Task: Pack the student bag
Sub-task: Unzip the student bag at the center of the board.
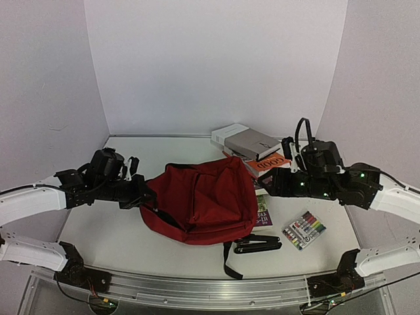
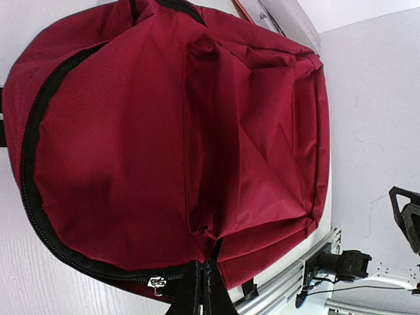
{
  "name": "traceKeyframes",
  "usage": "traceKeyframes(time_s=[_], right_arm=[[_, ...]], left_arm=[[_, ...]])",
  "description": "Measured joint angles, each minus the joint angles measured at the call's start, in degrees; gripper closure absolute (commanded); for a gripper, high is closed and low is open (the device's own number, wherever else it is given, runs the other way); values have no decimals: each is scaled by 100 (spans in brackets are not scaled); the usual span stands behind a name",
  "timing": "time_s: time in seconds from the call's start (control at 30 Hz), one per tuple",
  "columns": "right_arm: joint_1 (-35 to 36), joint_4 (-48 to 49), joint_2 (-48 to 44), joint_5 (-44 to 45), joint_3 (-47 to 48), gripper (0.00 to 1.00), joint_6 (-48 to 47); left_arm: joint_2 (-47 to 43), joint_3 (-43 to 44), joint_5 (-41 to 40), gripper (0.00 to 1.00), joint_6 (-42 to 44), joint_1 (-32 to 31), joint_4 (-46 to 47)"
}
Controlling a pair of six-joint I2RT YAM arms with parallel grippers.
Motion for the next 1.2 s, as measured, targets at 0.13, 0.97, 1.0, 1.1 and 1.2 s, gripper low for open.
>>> traceKeyframes(time_s=[0.13,0.97,1.0,1.1,1.2], right_arm=[[399,37,344,-68,423,39,-320],[2223,2047,4910,158,2837,62,-1531],[2223,2067,5011,196,2912,63,-1574],[2223,2090,5226,268,3043,66,-1650],[2223,2092,5391,370,3122,72,-1708]], left_arm=[[7,0,229,100,1,9,237],[-494,-46,399,100,-200,9,166],[-499,-46,403,100,-198,9,165],[-514,-46,406,100,-200,9,161],[-517,-46,405,100,-200,9,145]])
